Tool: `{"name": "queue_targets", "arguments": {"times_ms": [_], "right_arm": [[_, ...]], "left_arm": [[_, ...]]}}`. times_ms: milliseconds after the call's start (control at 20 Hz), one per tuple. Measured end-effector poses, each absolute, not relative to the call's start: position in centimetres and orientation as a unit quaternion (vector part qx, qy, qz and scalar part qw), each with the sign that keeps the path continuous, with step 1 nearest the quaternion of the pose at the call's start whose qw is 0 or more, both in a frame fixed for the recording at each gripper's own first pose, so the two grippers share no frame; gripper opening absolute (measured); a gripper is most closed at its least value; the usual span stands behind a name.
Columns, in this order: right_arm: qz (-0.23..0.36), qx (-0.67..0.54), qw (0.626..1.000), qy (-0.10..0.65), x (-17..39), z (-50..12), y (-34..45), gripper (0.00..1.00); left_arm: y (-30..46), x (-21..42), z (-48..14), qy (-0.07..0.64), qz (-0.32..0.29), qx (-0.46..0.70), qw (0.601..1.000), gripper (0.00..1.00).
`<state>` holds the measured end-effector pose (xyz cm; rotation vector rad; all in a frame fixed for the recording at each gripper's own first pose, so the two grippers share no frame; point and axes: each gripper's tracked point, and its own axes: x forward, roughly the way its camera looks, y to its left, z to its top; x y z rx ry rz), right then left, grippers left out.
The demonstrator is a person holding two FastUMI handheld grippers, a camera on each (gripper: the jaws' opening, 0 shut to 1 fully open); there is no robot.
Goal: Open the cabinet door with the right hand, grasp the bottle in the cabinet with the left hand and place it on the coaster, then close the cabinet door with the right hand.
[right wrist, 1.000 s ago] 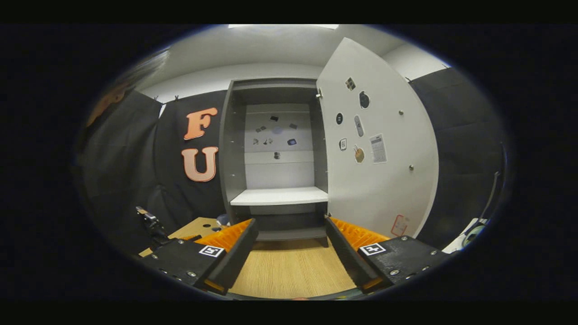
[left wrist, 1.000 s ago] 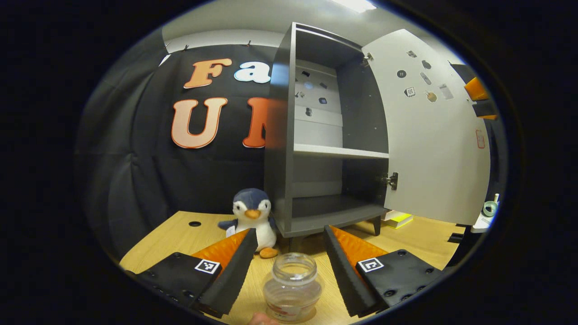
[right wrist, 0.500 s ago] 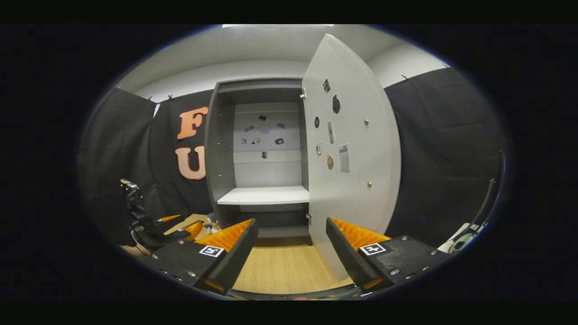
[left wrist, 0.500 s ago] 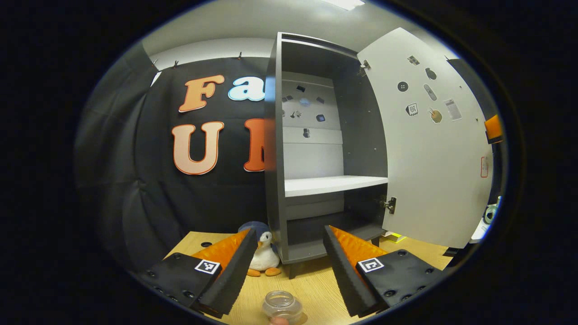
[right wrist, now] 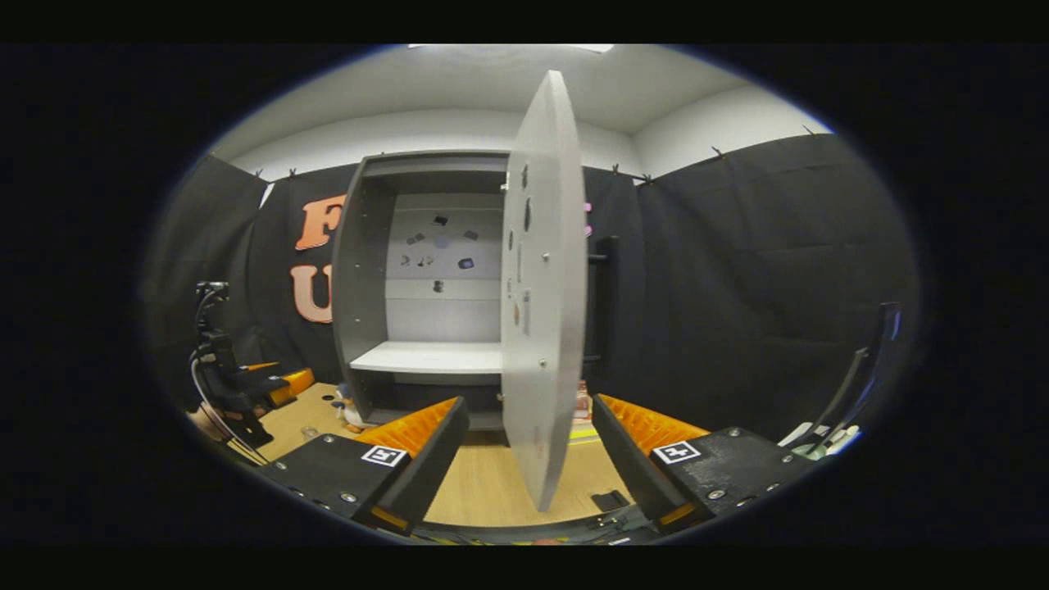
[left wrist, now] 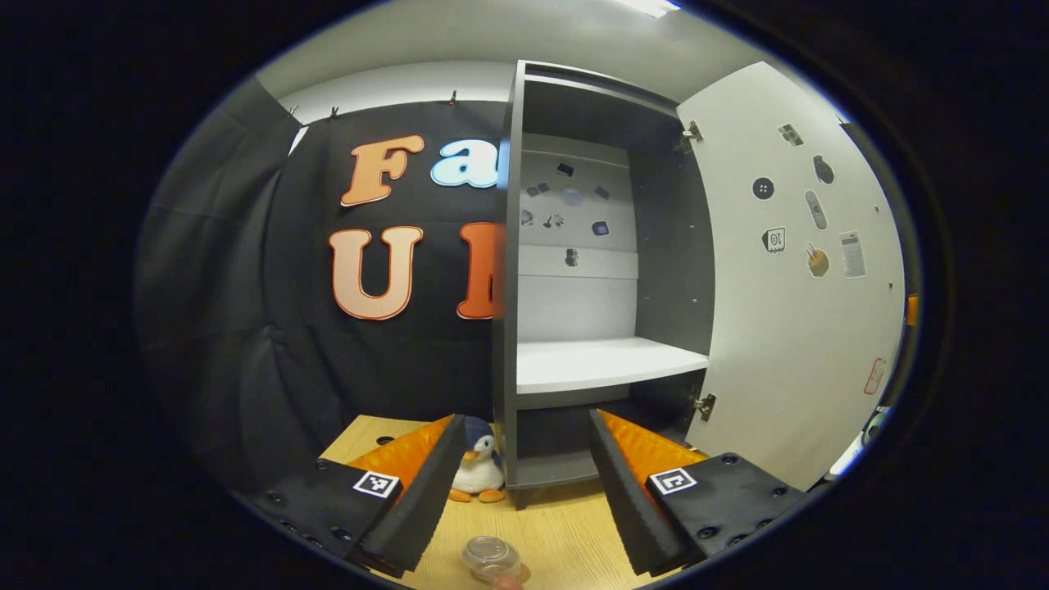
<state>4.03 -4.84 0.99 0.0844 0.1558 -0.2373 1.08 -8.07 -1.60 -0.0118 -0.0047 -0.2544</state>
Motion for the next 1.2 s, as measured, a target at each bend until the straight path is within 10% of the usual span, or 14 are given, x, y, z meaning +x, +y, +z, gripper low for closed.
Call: {"name": "queue_targets", "arguments": {"times_ms": [450, 1200], "right_arm": [[-0.171, 0.017, 0.983, 0.061, 4.3, 2.1, -9.4, 0.98], [-0.009, 0.084, 0.996, 0.028, 7.3, 3.6, -1.9, 0.91]], "left_arm": [[-6.1, -1.2, 2.0, -0.014, -0.082, -0.006, 0.997, 0.95], [-2.9, -5.5, 2.3, -0.017, -0.03, -0.023, 0.999, 0.95]]}}
